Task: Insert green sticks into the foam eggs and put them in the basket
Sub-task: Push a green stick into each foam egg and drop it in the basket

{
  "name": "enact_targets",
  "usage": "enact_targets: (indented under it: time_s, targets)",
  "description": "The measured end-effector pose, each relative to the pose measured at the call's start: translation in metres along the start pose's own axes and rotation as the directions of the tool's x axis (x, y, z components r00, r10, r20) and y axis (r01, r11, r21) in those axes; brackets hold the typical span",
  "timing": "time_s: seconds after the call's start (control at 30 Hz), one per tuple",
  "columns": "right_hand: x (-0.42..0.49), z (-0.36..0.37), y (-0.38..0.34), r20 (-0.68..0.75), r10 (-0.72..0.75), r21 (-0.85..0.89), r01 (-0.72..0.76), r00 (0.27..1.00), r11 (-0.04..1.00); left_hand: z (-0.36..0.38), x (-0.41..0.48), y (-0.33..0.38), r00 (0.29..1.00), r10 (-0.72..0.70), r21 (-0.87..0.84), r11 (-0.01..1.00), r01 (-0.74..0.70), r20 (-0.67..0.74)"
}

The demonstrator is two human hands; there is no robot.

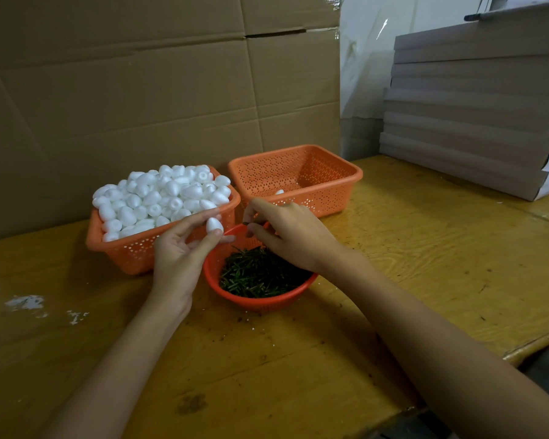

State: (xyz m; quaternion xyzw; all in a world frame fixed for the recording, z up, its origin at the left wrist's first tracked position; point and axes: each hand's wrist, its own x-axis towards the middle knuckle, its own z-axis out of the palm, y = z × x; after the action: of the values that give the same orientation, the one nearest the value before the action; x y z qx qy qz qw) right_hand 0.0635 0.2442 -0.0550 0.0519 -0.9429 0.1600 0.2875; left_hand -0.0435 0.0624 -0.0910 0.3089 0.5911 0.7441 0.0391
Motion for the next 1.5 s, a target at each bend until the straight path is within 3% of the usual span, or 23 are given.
enact_targets:
  time_s: [1.5]
  targets:
    - [0.0006, 0.0007, 0.0001, 0.005, -0.009, -0.004, 0.009, 1.0, 1.0, 0.0023, -0.0034, 0.0087, 1.0, -0.016, 0.0, 1.0, 0.016, -0.009]
